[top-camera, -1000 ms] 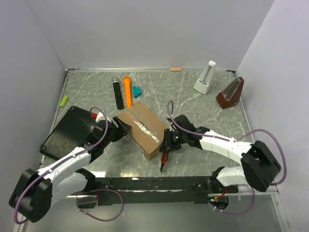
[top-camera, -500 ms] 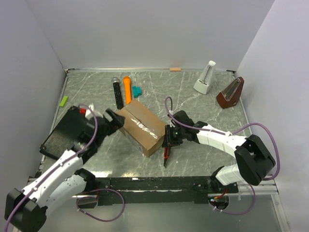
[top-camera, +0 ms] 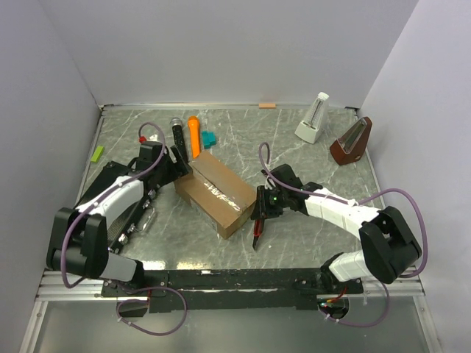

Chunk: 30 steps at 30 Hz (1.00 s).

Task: Unpack the express box
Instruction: Adjust the express box at the center of the board.

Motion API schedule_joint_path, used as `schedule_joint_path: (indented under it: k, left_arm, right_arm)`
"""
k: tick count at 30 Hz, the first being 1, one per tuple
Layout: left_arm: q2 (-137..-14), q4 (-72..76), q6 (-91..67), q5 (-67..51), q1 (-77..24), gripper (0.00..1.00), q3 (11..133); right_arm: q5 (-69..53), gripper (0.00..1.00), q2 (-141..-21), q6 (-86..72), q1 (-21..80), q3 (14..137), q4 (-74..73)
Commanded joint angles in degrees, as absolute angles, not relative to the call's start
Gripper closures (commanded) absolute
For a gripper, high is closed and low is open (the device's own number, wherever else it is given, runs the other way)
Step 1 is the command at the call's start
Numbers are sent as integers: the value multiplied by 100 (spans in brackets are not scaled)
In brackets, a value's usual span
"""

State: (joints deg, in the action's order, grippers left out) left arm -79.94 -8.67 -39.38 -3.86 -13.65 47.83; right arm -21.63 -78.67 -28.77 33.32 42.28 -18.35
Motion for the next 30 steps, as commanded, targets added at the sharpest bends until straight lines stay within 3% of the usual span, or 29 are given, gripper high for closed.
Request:
schedule_joint_path:
  k: [1, 9, 16, 20, 27, 30]
  left_arm:
    - [-8007, -432, -3647, -1440, -1345, 14, 4896]
    - [-7402, 667, -4051, -2557, -1371, 25, 3588]
    - [-6479, 659, -4464, -2321, -1915, 30, 2725]
    - [-5802, 274, -4675, -1856, -2136, 24, 2444]
    - [-5115, -817, -4422, -458, -2066, 3, 3154]
    - [-5535, -905, -4140, -640, -1829, 5, 3584]
  right_arm:
    - [-2478, 100, -7796, -2777, 3287, 4316, -1521]
    - [-2549, 100, -7699, -2874, 3278, 4096, -1345]
    - [-2330, 100, -7418, -2848, 3270, 3929, -1494]
    - [-2198, 100, -7129, -2839, 3269, 3815, -1626]
    - [-1820, 100, -6645, -2725, 3278, 3902, -2100]
    - [-1644, 100, -6391, -2628, 3278, 4016, -2372]
